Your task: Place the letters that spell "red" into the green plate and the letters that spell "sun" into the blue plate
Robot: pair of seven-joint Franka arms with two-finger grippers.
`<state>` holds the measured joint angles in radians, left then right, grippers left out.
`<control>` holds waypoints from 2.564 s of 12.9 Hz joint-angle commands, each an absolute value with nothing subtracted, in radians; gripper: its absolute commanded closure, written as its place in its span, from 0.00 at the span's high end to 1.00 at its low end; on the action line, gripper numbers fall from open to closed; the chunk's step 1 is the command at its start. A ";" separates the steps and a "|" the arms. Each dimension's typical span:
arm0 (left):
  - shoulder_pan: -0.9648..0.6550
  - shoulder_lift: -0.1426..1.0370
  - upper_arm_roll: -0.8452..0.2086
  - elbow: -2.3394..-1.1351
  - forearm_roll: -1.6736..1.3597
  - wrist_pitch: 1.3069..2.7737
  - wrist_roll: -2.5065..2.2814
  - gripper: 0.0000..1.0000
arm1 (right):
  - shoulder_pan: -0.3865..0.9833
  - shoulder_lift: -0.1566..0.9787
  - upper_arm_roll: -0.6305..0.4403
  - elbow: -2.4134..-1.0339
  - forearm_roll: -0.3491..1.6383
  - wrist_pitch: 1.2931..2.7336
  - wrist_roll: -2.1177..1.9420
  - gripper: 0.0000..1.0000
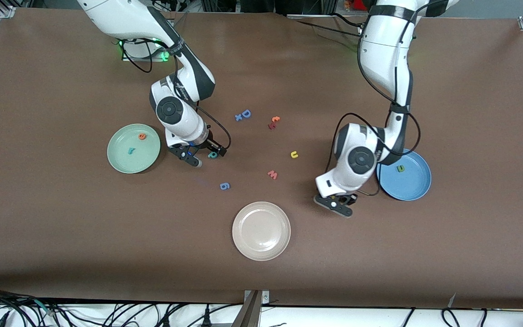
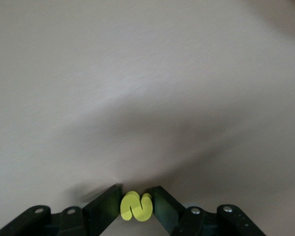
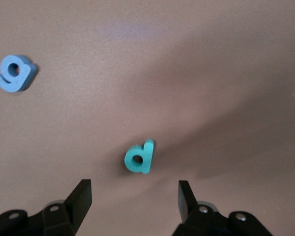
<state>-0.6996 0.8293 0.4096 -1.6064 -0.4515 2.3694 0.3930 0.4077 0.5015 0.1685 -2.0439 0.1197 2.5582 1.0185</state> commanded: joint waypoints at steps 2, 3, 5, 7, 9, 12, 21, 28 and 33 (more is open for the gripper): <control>-0.704 0.789 0.527 -1.606 -0.526 2.203 0.606 0.00 | 0.414 0.529 0.161 -2.065 0.114 2.629 1.034 0.65; -0.700 0.776 0.544 -1.611 -0.526 2.169 0.638 0.00 | 0.419 0.531 0.160 -2.065 0.114 2.632 1.034 0.57; -0.690 0.761 0.577 -1.614 -0.526 2.094 0.682 0.00 | 0.419 0.534 0.152 -2.065 0.114 2.657 1.035 0.54; -0.683 0.729 0.578 -1.678 -0.519 2.085 0.698 0.00 | 0.422 0.548 0.149 -2.065 0.112 2.675 1.034 0.52; -0.669 0.695 0.595 -1.735 -0.512 2.083 0.773 0.00 | 0.422 0.546 0.143 -2.063 0.110 2.675 1.032 0.49; -0.658 0.669 0.626 -1.805 -0.511 2.082 0.854 0.00 | 0.423 0.549 0.143 -2.060 0.100 2.669 1.028 0.27; -0.617 0.666 0.632 -1.855 -0.508 2.082 0.890 1.00 | 0.419 0.413 0.049 -2.042 0.067 2.418 0.782 0.19; -0.736 0.626 0.612 -1.790 -0.506 2.082 0.607 1.00 | 0.413 0.296 -0.227 -2.158 0.101 2.232 0.261 0.19; -0.850 0.627 0.588 -1.743 -0.509 2.092 0.392 1.00 | 0.374 0.362 -0.233 -2.169 0.221 2.240 0.155 0.20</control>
